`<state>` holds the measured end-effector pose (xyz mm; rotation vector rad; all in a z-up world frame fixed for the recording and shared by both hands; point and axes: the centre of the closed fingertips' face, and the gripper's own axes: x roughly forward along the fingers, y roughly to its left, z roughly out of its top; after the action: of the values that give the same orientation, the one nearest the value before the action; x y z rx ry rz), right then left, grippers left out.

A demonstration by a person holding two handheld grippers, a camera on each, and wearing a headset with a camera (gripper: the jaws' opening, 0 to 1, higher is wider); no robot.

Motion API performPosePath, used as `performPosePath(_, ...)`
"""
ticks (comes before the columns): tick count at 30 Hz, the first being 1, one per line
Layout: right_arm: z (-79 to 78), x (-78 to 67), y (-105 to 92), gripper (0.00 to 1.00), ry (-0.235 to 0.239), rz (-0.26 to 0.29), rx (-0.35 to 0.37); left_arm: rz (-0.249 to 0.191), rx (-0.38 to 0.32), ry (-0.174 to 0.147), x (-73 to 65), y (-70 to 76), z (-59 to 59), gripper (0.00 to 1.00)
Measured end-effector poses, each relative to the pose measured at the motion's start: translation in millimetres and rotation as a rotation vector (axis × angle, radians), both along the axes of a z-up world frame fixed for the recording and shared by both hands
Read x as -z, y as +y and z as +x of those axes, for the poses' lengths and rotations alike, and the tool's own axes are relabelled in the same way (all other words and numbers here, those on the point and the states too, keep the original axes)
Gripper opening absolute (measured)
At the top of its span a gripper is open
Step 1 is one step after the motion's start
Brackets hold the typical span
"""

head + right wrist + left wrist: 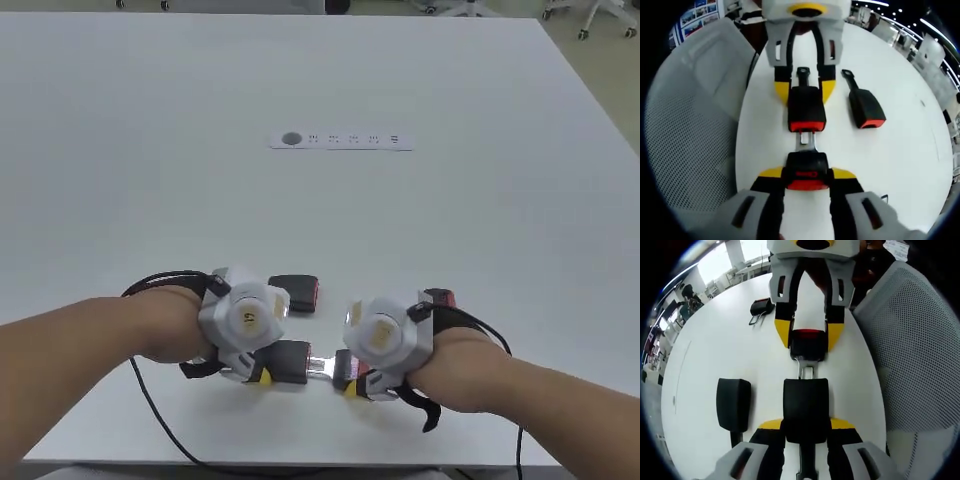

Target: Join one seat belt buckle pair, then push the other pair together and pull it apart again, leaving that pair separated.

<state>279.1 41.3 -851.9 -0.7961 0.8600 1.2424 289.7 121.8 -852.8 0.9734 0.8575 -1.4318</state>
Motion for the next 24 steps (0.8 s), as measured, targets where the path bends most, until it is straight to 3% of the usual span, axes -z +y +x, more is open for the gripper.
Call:
performPosePath(6,1.7,0.7,5.4,0.33,-0.010,0.008,-0.018,-0.007,0.000,0.000,0.2,0.5,0.5,0.33)
performPosePath(13,1.0,-1.0,9.0,0.31,-0.002,0.085,0.015,-0.051,0.000,0.002,-0.4,1.1,0.7,0.33)
performPosePath(16,2.6,-1.7,12.6,0.31,0.028,0.101,0.021,-0.061,0.002,0.005,-0.5,0.8,1.0,0.33)
performPosePath(22,5.7,-1.4,18.8,0.30,0.028,0.096,-0.006,-0.072,-0.006,0.007,-0.5,1.5,1.2,0.33)
performPosePath(24,4.3,-2.3,25.3,0.30,0.058,0.128,0.012,-0.076,-0.002,0.009,-0.6,0.8,1.0,0.33)
